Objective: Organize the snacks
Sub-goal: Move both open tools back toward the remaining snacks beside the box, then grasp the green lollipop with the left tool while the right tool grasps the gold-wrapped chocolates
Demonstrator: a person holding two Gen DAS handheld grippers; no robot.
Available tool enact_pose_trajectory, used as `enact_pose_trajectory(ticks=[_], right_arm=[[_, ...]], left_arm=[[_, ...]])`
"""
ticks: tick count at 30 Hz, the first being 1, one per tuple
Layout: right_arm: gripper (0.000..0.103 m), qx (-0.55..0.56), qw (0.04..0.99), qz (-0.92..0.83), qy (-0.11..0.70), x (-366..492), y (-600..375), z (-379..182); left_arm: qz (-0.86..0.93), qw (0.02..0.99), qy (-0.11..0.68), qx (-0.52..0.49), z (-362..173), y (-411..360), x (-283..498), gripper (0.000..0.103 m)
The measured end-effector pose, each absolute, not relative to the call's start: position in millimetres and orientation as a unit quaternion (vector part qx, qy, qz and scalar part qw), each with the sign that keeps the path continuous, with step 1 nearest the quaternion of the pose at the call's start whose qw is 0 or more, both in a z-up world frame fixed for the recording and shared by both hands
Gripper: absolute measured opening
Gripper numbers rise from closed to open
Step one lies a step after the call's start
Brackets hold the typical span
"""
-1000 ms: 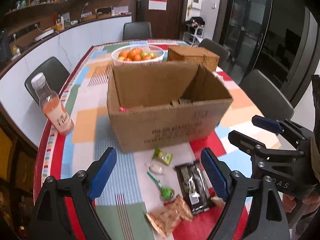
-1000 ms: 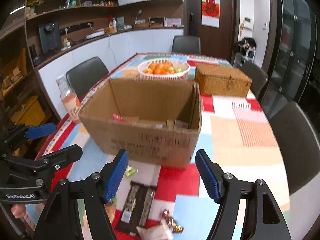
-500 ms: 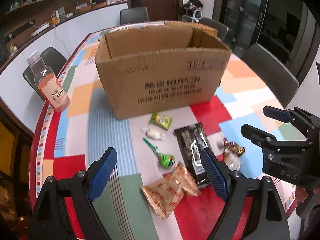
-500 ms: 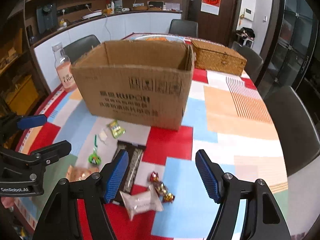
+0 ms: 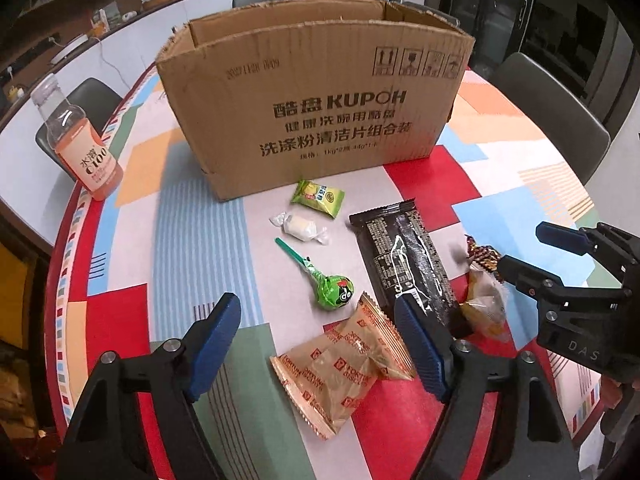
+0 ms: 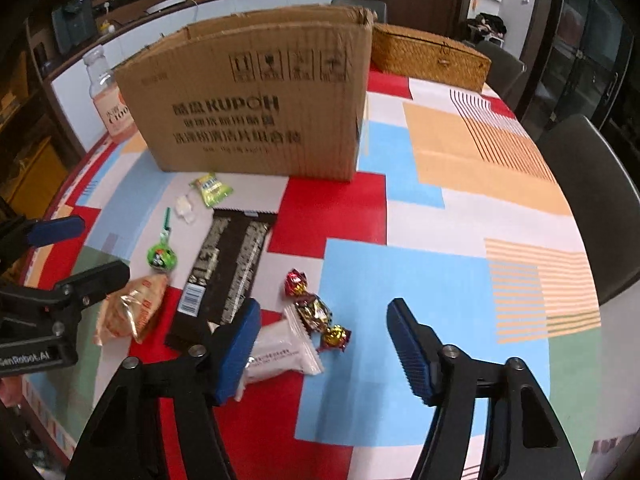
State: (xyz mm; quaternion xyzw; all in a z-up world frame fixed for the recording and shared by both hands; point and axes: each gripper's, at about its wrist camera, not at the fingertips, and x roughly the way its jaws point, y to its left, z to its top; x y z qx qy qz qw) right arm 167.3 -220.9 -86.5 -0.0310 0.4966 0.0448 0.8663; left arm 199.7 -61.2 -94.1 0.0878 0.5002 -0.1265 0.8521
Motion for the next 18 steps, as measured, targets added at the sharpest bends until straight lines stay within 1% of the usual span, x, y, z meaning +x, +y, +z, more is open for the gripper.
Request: enact_pose_trajectory(ticks=[3, 7, 8, 11, 16, 18], right_arm=[[0.059, -0.032, 0.862, 0.044, 0.504, 170, -223, -92], [0.052, -0.031, 0.857, 0.046, 0.513, 175, -223, -99], [0.049, -0.030, 0.856, 0.046, 0.515, 177, -223, -101], [0.044, -0.025, 0.852, 0.049, 0.521, 181, -224, -107], [0.043, -0.021, 0.849, 0.052, 0.526, 187, -224, -114], [0.041, -0.021, 0.847, 0.052, 0.529, 190, -223, -116]], left_arm=[[-0.125, 0.848, 0.508, 0.088, -102, -63, 206, 0.073], [-0.127, 0.841, 0.519, 0.084, -111, -65, 213, 0.071], [-0.127, 0.840, 0.522, 0.082, -114, -65, 215, 0.069], [-0.127, 0.835, 0.529, 0.081, -121, -66, 221, 0.064], [-0.126, 0.831, 0.537, 0.078, -131, -67, 230, 0.059], [-0.125, 0.829, 0.540, 0.074, -133, -67, 233, 0.053]])
